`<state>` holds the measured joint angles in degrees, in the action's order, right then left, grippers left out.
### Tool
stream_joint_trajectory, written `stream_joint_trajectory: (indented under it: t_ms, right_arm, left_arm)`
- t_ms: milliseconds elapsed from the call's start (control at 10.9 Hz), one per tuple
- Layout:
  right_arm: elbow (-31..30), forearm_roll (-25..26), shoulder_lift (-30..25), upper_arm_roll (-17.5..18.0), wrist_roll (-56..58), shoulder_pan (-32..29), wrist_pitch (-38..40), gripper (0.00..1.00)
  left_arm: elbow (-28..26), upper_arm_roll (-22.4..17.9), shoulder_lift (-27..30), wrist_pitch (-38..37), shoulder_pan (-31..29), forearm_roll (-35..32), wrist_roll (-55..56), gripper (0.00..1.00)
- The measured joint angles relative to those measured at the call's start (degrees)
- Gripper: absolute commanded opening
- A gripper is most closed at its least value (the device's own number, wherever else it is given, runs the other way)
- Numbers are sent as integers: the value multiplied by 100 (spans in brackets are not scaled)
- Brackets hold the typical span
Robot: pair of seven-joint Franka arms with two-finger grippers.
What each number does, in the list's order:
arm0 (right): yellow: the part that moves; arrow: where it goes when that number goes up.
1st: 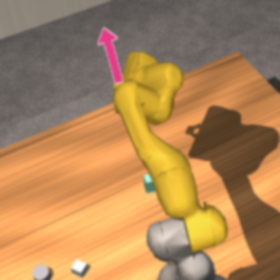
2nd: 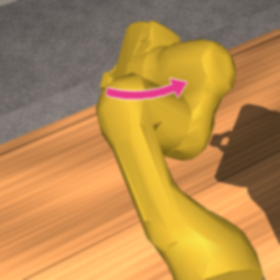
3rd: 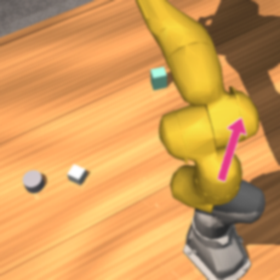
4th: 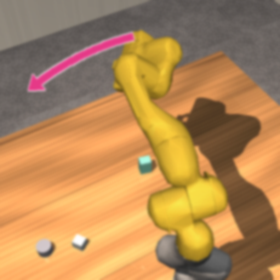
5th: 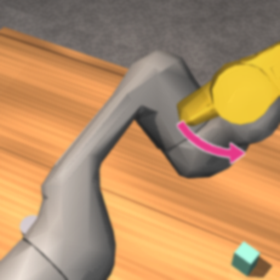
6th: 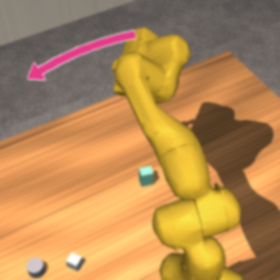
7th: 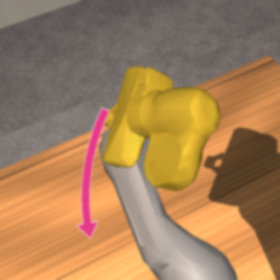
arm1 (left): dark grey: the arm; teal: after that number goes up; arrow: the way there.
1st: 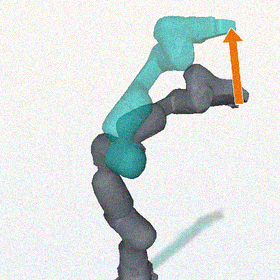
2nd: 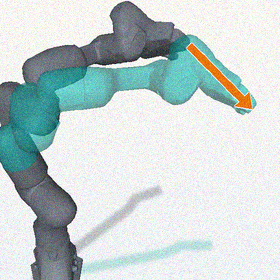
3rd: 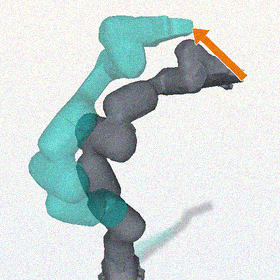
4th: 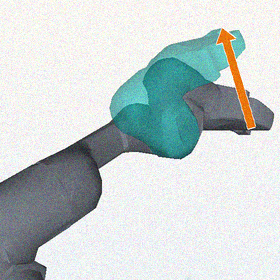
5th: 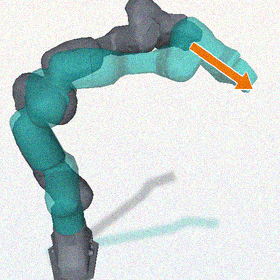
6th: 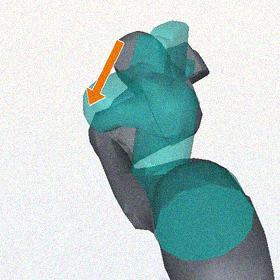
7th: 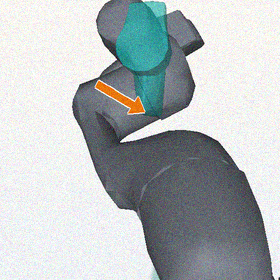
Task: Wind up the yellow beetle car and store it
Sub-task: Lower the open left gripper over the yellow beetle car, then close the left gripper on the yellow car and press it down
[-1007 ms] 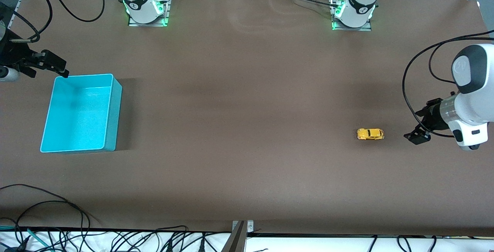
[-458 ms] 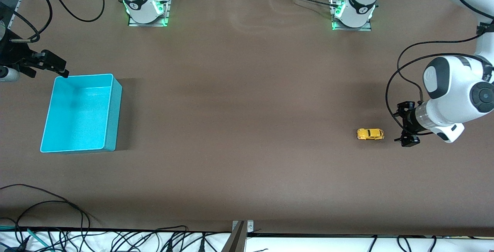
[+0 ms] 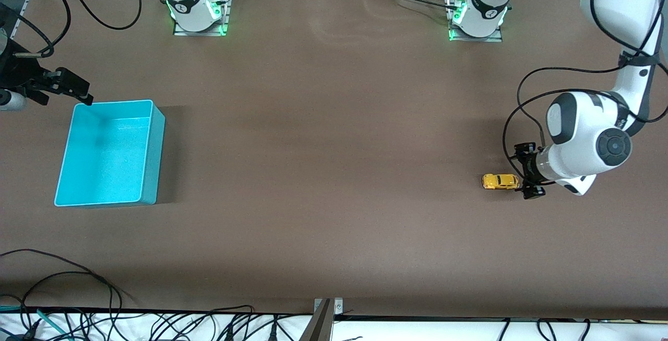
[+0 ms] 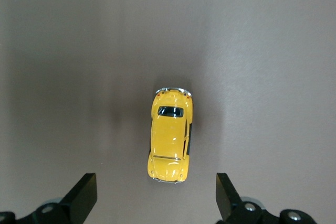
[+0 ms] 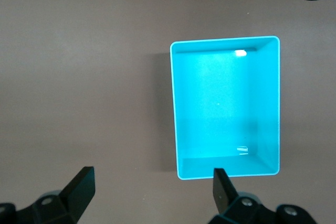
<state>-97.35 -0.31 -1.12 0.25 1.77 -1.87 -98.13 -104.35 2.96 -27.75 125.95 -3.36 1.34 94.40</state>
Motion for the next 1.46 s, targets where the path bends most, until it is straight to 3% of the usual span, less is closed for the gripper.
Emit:
stream_joint_trajectory:
  t_ms: [549, 1464]
  right_arm:
    - [1, 0, 0, 1, 0, 0, 0, 100]
    - [0, 0, 0, 2, 0, 0, 0, 100]
  left_arm:
    - [-9, -29, -364, 428, 24, -470, -12, 100]
    - [-12, -45, -665, 775, 22, -480, -65, 98]
